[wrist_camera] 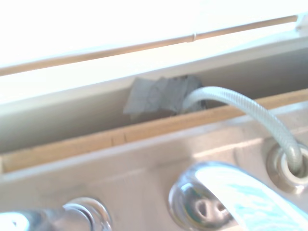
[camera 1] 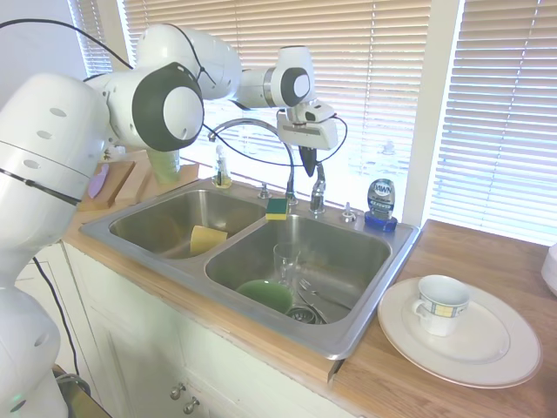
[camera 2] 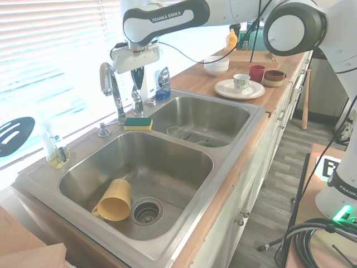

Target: Turn on the faucet

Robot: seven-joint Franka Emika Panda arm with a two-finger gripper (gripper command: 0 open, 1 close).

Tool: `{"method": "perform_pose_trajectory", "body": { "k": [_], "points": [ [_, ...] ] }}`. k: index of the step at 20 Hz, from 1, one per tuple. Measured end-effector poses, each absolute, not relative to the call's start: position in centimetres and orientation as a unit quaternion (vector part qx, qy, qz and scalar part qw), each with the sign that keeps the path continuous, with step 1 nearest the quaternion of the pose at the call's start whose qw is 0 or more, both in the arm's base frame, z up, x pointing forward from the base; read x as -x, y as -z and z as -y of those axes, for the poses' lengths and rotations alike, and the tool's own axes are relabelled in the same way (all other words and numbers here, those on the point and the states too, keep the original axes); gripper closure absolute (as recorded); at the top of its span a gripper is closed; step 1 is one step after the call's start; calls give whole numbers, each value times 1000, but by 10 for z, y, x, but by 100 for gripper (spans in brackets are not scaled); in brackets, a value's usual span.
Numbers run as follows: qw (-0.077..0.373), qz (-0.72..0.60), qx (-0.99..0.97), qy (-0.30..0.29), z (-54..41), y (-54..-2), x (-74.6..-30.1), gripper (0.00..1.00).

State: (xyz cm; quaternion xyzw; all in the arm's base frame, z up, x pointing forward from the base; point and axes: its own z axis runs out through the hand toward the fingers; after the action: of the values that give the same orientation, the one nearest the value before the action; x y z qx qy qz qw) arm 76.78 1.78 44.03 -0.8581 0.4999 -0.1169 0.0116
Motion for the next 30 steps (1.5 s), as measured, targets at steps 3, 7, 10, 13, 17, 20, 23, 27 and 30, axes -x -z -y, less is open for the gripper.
{"method": "perform_pose_trajectory", "body": {
  "k": [3, 7, 10, 13, 17, 20, 23, 27, 30],
  "points": [
    [36, -500, 850, 161, -17, -455, -776, 100],
    [44, -500, 846, 178, -14, -459, -779, 100],
    [38, -502, 848, 166, -14, -453, -777, 100],
    [12, -510, 854, 100, -16, -437, -765, 100],
    [-15, -511, 858, 40, -13, -425, -753, 100],
    [-21, -509, 861, 12, -10, -418, -741, 100],
    [-24, -505, 863, -10, -6, -417, -720, 100],
    [-24, -502, 864, -27, 0, -418, -690, 100],
    [-24, -499, 865, -34, 6, -414, -666, 100]
  ]
}}
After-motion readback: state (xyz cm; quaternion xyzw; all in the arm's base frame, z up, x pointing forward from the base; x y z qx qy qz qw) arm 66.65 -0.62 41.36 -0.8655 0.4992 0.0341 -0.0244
